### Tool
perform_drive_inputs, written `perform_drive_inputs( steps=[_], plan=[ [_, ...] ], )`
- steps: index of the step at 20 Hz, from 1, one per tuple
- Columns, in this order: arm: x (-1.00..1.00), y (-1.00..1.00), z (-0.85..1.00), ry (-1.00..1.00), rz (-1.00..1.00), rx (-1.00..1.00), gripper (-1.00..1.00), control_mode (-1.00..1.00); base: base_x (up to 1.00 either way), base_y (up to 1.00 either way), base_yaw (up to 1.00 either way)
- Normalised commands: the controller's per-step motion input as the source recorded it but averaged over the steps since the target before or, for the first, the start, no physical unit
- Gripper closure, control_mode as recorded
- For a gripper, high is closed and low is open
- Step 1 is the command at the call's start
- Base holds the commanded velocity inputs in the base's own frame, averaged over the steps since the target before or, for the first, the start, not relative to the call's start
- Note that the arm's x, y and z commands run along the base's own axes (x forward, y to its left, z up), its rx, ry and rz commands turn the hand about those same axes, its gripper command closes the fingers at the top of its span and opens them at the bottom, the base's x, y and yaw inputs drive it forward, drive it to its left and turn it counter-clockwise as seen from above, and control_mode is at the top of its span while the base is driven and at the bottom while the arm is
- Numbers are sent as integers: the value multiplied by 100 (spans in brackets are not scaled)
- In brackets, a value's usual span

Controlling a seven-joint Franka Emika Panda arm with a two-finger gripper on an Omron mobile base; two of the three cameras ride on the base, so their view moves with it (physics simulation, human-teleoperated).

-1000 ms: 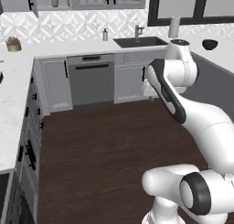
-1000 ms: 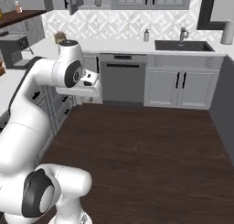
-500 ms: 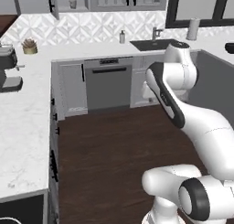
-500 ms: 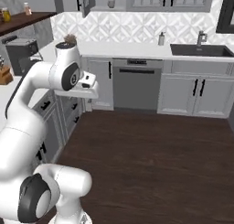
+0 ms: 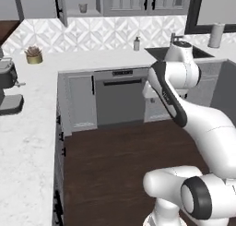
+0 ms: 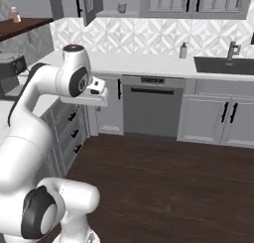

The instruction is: Gather all objects into one cabinet and sort the glasses and bowls to opposite sides.

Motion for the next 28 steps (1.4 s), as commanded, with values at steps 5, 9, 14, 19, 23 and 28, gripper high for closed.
perform_drive_inputs(
  steps=[5, 9, 14, 19, 23, 28],
  plan=[
    [0, 0, 0, 0, 0, 0, -100, 100, 86, 49, 11],
    [0, 0, 0, 0, 0, 0, -100, 100, 66, 47, 8],
    [0, 0, 0, 0, 0, 0, -100, 100, 66, 3, 3],
    [0, 0, 0, 0, 0, 0, -100, 100, 88, -10, 9],
    [0, 0, 0, 0, 0, 0, -100, 100, 96, 8, 7],
    [0, 0, 0, 0, 0, 0, -100, 100, 69, 0, 5]
  ],
)
